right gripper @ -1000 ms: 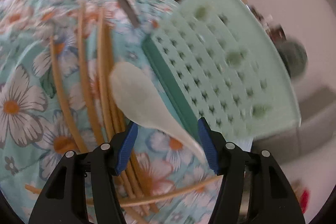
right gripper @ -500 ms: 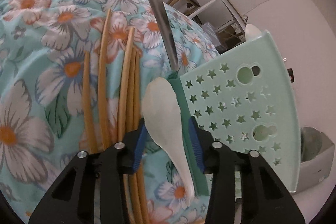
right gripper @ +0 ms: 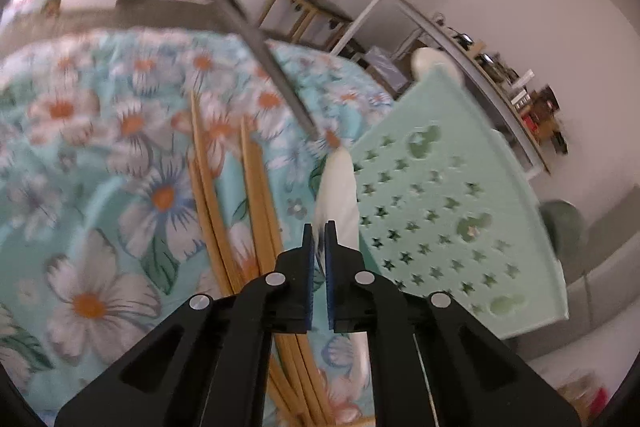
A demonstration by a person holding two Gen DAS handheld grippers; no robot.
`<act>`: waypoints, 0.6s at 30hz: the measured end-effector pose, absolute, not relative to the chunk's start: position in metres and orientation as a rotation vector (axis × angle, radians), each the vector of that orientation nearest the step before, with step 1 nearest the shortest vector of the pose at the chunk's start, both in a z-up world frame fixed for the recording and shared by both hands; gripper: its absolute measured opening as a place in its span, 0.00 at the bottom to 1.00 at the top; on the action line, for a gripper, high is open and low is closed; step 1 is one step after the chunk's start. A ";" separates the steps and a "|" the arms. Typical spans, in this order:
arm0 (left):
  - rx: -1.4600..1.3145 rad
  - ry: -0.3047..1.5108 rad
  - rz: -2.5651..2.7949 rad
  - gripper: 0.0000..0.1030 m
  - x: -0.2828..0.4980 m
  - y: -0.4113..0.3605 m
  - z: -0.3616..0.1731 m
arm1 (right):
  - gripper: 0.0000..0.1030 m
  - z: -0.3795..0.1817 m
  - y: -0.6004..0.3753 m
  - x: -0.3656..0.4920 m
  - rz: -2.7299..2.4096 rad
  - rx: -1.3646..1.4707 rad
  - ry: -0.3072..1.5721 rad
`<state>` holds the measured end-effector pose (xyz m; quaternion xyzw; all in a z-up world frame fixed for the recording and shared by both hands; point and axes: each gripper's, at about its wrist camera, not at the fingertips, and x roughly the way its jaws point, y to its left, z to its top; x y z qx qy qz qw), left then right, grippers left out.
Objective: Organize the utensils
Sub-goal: 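Drop the metal spoon into the holder with the left tool while the right tool lifts the cream spoon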
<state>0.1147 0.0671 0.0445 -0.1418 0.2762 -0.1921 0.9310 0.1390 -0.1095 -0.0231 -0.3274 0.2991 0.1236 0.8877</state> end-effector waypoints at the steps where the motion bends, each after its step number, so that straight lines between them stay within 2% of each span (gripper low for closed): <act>1: -0.291 0.562 -0.395 0.01 0.114 0.067 0.046 | 0.04 -0.018 -0.112 0.138 0.254 -0.654 0.618; 18: -0.244 0.370 -0.481 0.01 0.117 0.042 0.124 | 0.03 0.069 -0.182 0.063 0.203 -0.228 0.453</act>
